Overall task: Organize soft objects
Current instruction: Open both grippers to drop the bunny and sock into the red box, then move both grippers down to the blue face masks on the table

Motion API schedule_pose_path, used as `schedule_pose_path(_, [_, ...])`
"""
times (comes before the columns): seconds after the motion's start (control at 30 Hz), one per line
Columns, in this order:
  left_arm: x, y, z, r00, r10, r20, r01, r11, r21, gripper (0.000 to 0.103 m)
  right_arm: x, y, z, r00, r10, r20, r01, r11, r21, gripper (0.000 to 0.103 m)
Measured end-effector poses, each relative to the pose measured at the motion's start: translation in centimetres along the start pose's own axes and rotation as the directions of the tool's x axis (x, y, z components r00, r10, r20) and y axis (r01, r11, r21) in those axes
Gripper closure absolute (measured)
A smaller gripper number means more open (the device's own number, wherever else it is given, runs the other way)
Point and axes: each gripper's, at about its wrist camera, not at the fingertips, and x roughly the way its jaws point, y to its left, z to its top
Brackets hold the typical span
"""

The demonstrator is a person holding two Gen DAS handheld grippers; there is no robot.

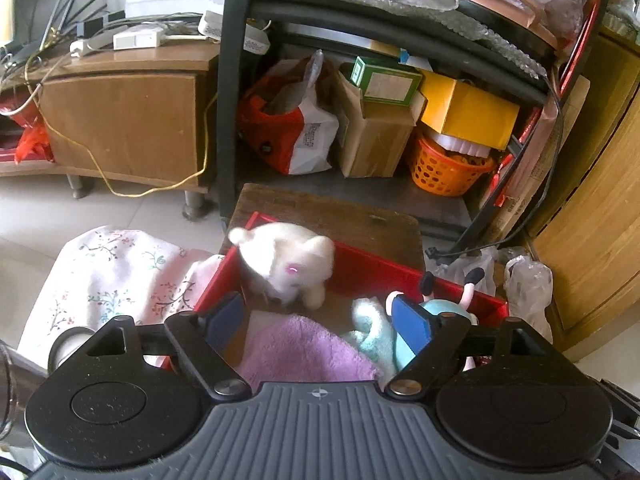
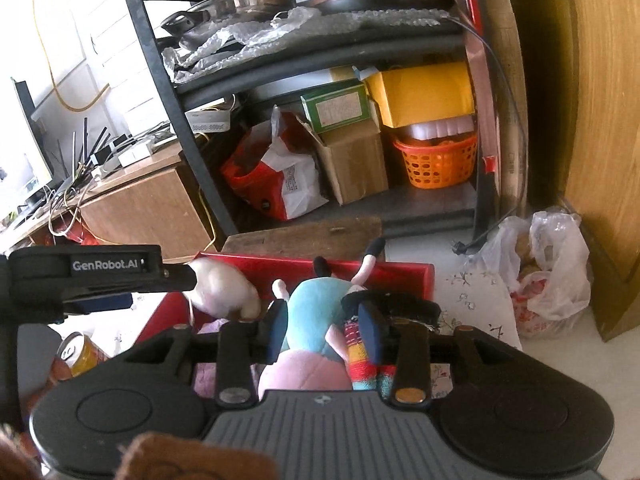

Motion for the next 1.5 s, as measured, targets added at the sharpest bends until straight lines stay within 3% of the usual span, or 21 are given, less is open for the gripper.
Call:
schedule_pose_path(0.43, [-3.3,0.7,-1.1,0.999,0.029,-0.023,-0.028,0.999,0.034,0.022,-2.3,2.0,-1.0,0.997,0.071,-0.038,-0.072,0.997,-0.01,0.091])
schedule_pose_path(0.93, [-6.1,4.0,-7.0,0.99,0.029,-0.138,-0.028,1.0,0.015,0.023,-4.2,4.1,-5.2,0.98,0.137,-0.147,-0.14,0.99,-0.011,0.091])
schedule_pose_path(1.33, [-5.7,6.1,-13.5,0.953,0.07,-0.293,-0.072,0.997,0.003,0.023,-6.2,5.1,-7.4,0.97,0.167,-0.175,-0.173,0.985,-0.018,0.091])
schedule_pose_path(1.5, [-4.1,6.5,-14.4,0.93,0.044,-0.366,-0.068,0.996,-0.053,0.041,-6.4,5.4,-8.4,0.964,0.172,-0.204,-0.183,0.982,-0.038,0.091])
